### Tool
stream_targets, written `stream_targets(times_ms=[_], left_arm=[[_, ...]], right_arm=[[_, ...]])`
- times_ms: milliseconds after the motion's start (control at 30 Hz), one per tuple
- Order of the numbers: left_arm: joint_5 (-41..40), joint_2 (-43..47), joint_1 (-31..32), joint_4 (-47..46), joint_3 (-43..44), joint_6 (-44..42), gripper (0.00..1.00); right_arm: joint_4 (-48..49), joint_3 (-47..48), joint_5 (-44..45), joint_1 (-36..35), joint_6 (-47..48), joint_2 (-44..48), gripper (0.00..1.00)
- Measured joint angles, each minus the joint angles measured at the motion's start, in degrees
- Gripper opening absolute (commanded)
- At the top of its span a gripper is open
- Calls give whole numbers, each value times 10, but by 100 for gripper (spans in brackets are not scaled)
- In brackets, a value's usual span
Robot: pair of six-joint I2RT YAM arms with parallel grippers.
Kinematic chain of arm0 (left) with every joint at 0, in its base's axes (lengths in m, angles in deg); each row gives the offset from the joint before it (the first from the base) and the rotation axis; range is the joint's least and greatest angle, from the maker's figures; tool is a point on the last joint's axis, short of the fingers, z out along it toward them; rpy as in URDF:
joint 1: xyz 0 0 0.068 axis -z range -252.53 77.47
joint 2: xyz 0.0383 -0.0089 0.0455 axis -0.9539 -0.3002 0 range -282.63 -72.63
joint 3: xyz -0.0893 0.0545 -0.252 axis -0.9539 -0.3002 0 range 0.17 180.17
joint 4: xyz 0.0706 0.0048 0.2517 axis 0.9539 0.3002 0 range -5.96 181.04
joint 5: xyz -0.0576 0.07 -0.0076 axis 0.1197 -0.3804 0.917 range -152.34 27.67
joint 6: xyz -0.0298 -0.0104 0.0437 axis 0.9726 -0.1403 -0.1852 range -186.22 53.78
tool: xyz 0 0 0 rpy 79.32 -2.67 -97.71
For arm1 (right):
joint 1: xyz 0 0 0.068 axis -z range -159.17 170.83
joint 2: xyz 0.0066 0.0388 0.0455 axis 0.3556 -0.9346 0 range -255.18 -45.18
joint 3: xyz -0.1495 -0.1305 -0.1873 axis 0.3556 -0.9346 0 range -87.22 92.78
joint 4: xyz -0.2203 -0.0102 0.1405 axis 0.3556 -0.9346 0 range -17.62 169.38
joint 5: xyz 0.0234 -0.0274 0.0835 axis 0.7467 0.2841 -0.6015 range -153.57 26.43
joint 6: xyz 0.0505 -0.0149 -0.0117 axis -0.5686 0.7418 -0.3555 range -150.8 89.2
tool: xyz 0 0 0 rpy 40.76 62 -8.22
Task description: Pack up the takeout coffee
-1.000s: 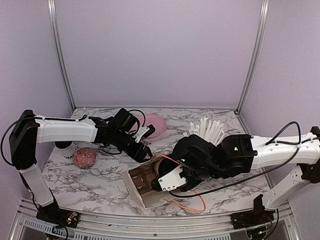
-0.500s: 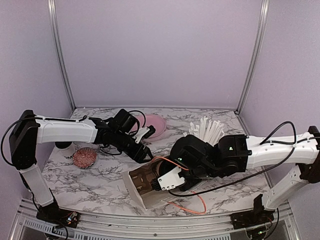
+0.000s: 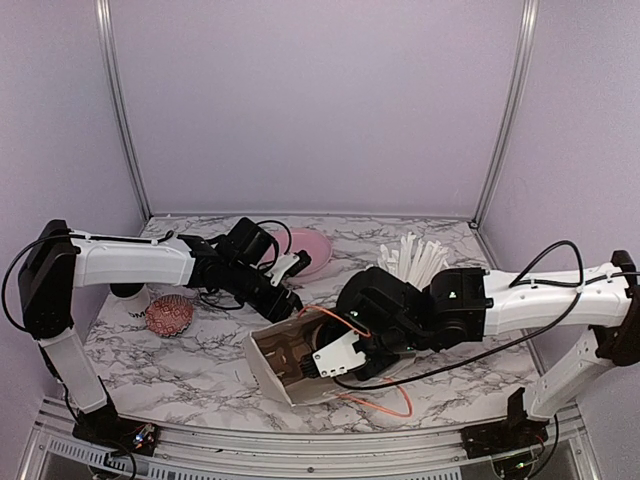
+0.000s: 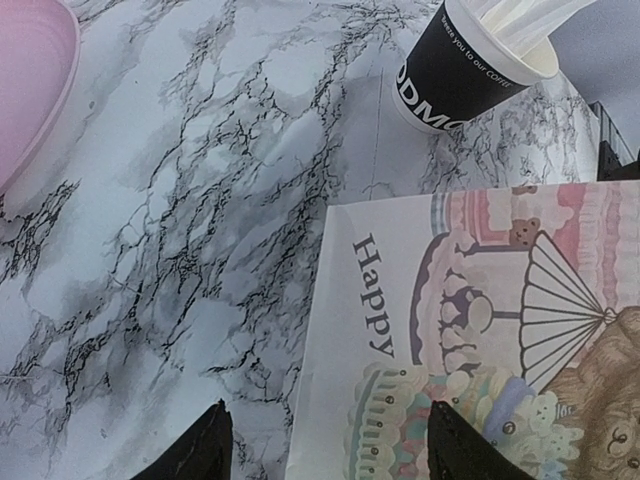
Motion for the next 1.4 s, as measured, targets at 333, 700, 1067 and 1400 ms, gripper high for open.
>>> stream_targets(times_ms=[333, 700, 1067, 1400], left_arm=[[-18, 1, -4, 0, 0, 3, 68], [-56, 65, -38, 19, -19, 5, 68], [-85, 142, -68, 55, -49, 2, 69], [-95, 172, -86, 81, -52, -7, 70]], right_arm=[[-27, 35, -46, 16, -3, -32, 34], [-75, 116, -110, 67, -16, -89, 33], [-122, 182, -171, 92, -13, -144, 33], [-231, 294, -249, 99, -9, -218, 31]])
